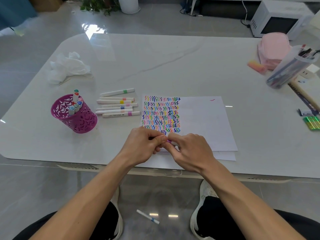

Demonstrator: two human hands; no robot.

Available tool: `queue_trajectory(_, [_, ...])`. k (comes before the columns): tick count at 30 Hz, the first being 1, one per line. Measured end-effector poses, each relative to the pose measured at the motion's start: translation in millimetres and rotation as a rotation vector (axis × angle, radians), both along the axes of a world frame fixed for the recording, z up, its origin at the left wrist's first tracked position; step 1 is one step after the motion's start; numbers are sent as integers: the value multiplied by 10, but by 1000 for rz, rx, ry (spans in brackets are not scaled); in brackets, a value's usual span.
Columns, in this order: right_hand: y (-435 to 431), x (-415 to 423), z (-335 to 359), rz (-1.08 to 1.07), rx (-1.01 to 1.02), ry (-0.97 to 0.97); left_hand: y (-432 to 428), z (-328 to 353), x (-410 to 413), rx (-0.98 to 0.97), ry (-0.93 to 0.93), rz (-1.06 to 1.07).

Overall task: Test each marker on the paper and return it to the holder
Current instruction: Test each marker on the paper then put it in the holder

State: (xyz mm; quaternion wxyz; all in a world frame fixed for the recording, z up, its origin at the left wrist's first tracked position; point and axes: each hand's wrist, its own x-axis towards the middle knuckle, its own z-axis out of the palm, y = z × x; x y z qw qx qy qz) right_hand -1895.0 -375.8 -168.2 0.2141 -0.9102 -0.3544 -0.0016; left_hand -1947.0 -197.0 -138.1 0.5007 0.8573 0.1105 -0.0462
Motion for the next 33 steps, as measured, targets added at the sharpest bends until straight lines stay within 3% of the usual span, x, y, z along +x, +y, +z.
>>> queue_trajectory(14, [16,-33,78,-85,27,72,40,67,24,10,-34,51])
queue_trajectory(20, [3,29,144,-90,46,242,-19,-5,11,123,-99,108])
queue_trajectory(25, [-45,80,176,-143,361,572,87,-41,55,266,-167,196])
queue_trajectory(30, [-38,149,261,-250,736,900,98,-129,34,448,-170,66])
queue_trajectory(33, [-65,176,261,-244,819,917,84,-154,19,531,-164,3])
